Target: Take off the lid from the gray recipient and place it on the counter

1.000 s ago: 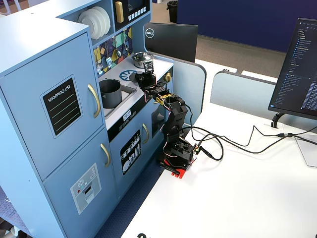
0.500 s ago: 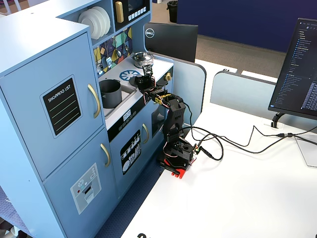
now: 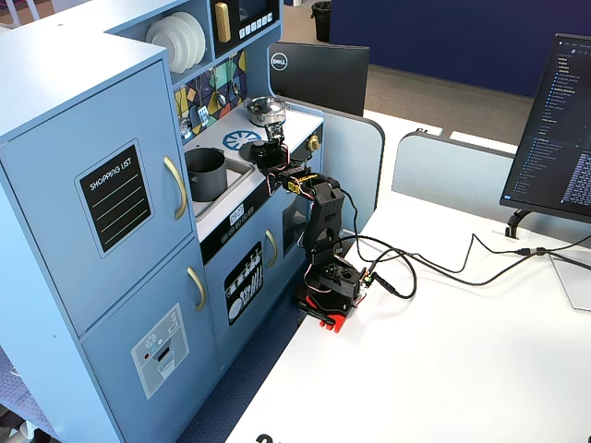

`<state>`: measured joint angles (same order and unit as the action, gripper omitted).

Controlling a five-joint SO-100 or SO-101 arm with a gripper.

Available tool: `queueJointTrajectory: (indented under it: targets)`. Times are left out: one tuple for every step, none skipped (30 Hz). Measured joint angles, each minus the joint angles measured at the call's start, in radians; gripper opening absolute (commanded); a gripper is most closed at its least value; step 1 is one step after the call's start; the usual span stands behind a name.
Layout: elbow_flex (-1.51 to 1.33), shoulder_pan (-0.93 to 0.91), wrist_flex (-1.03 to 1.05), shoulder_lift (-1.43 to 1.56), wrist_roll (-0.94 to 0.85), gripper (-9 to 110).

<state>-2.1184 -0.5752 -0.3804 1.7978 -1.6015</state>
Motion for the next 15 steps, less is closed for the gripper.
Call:
queueJointTrajectory:
  targets:
    - [0.0,0.0,0.002,0.0,0.0,24]
    - [0.0,0.0,0.003,0.0,-0.002,25]
    - [0.0,0.0,0.005,0.002,-0.002,27]
    - [0.0,-0.005,0.009,0.002,0.0,28]
    - [0.0,-0.008,0.014,0.002,0.008,28]
    - [0.0,-0.012,0.018,0.008,0.008,28]
    - [0.0,-0.018,0.026,0.011,0.0,28]
    - [0.0,-0.025,0.031,0.011,0.003,28]
    - [0.0,-0.031,0.034,0.015,0.006,28]
    - [0.0,-0.037,0.035,0.017,-0.002,28]
    - [0.0,-0.04,0.037,0.02,-0.002,28]
    - [0.0,-0.043,0.037,0.02,-0.002,27]
    - [0.0,-0.044,0.037,0.02,-0.002,27]
    - [0.0,-0.046,0.037,0.02,-0.002,27]
    - [0.0,-0.046,0.037,0.02,-0.002,27]
